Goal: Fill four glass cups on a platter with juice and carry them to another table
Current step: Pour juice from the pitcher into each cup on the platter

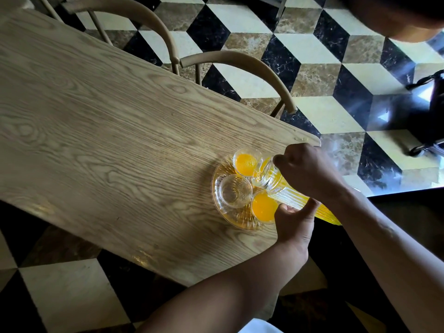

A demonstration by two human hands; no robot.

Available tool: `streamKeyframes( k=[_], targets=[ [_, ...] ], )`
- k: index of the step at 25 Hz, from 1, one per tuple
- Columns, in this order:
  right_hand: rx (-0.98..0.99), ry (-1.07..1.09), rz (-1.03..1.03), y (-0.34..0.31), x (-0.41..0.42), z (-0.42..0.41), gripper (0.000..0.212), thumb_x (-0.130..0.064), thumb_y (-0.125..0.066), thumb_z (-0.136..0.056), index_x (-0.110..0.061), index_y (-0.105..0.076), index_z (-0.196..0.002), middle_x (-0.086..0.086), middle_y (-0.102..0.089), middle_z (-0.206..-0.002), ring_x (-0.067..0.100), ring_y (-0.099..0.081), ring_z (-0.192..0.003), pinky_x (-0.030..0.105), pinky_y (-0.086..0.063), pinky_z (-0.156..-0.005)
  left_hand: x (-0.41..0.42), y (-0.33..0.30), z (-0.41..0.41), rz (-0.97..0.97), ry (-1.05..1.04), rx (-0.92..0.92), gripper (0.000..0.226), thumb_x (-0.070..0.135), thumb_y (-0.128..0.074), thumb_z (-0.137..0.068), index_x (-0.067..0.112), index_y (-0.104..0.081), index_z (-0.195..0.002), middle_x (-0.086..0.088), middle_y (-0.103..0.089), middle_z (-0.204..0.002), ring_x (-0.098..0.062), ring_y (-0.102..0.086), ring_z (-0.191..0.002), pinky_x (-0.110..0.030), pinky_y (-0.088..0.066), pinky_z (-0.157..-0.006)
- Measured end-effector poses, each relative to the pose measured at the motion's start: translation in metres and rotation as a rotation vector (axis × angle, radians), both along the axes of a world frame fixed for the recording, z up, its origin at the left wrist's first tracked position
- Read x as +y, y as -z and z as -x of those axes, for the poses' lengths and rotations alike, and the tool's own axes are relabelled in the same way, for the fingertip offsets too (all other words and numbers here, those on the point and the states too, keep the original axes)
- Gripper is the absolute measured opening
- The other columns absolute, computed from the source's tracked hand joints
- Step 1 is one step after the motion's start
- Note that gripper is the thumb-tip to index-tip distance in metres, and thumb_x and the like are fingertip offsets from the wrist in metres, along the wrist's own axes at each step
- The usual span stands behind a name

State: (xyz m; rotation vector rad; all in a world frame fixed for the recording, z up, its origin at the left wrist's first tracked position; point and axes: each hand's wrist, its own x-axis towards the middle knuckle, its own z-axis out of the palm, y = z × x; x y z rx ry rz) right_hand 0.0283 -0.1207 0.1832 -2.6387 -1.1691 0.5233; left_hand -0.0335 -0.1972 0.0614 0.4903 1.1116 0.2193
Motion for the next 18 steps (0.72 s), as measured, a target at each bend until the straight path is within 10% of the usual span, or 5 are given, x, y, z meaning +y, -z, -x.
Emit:
streamKeyframes(
  k=[13,18],
  targets=[
    [0.01,-0.018,0.11,0.01,-0.006,0.039,0.04,-0.036,-0.052,-0.093,-0.011,-0.045,-0.062,0.006,-0.05,-0.058,0.024,-0.043,-0.051,0.027,-0.037,-0.05,-0.01,0.001,0.037,0.197,-0.02,-0.098,0.074,0.046,-0.094,-0.049,0.017,-0.035,-0.082,-0.001,-0.038,-0.063,-0.014,-0.037,-0.058,-0.041,-0.044,-0.078],
    [0.01,0.004,0.154,0.014,-0.001,0.042,0.04,-0.036,-0.051,-0.092,-0.009,-0.043,-0.062,0.009,-0.05,-0.061,0.029,-0.043,-0.055,0.028,-0.034,-0.05,-0.01,0.003,0.039,0.219,-0.023,-0.103,0.097,0.062,-0.101,-0.027,0.013,-0.042,-0.087,-0.014,-0.054,-0.087,-0.022,-0.054,-0.081,-0.041,-0.057,-0.082]
  ],
)
